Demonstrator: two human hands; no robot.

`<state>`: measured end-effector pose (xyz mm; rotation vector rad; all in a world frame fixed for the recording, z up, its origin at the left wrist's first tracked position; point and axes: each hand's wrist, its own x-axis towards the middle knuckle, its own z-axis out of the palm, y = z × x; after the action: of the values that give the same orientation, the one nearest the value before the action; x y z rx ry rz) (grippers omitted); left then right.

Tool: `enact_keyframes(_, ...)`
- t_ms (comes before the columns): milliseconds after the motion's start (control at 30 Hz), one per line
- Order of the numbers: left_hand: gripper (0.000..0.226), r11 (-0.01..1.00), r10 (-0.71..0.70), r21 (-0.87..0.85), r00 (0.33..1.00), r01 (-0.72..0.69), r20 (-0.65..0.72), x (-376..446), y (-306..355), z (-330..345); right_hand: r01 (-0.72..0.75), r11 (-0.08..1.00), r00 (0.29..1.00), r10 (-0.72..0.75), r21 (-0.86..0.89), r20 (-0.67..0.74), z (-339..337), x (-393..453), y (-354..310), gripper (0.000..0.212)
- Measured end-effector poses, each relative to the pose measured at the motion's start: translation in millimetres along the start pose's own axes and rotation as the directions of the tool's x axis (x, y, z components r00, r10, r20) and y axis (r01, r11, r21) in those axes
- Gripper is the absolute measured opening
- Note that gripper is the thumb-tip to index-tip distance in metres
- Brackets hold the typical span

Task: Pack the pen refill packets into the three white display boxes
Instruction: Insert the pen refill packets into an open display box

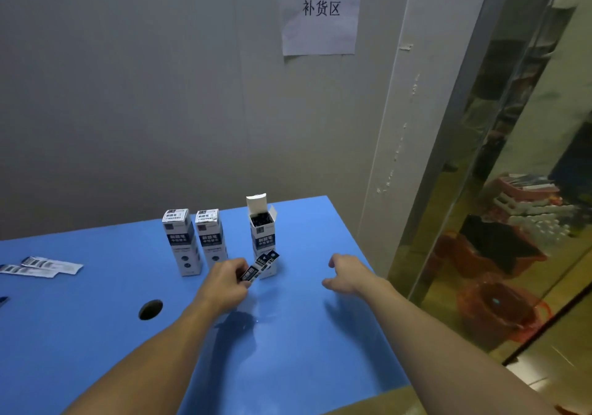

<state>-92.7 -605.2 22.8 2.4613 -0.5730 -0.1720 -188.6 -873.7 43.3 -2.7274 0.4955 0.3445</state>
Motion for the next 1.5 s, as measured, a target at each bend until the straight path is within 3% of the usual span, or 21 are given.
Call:
enact_keyframes(467,0.02,0.973,-0.206,0.077,0.971,0.216,-0.126,7,30,-12,0.304,0.952,0.947,-0.307,0.044,0.098,-22,91,-15,0.067)
enact_keyframes(633,0.018,0.942,-0.319,0.022,0.917,0.334,-0.237,-4,48,-11,0.419,0.904,0.891,-0.427,0.086,0.153,-32,109,-26,0.073)
enact_keyframes(900,0.015,0.889,-0.454,-0.154,0.785,0.431,-0.421,-32,67,-29,0.472,0.825,0.859,-0.51,0.313,0.049,-33,111,-66,0.102)
enact_keyframes(1067,0.025,0.881,-0.473,-0.255,0.734,0.398,-0.487,-48,80,-52,0.429,0.79,0.874,-0.486,0.439,0.021,-17,105,-91,0.07)
enact_keyframes(1200,0.012,0.853,-0.504,-0.405,0.72,0.328,-0.478,-53,86,-68,0.449,0.792,0.873,-0.487,0.413,-0.014,-14,103,-96,0.045)
enact_keyframes(1500,0.015,0.751,-0.418,-0.659,0.742,-0.044,-0.525,-19,122,-98,0.529,0.677,0.805,-0.591,0.512,-0.051,-21,99,-91,0.05)
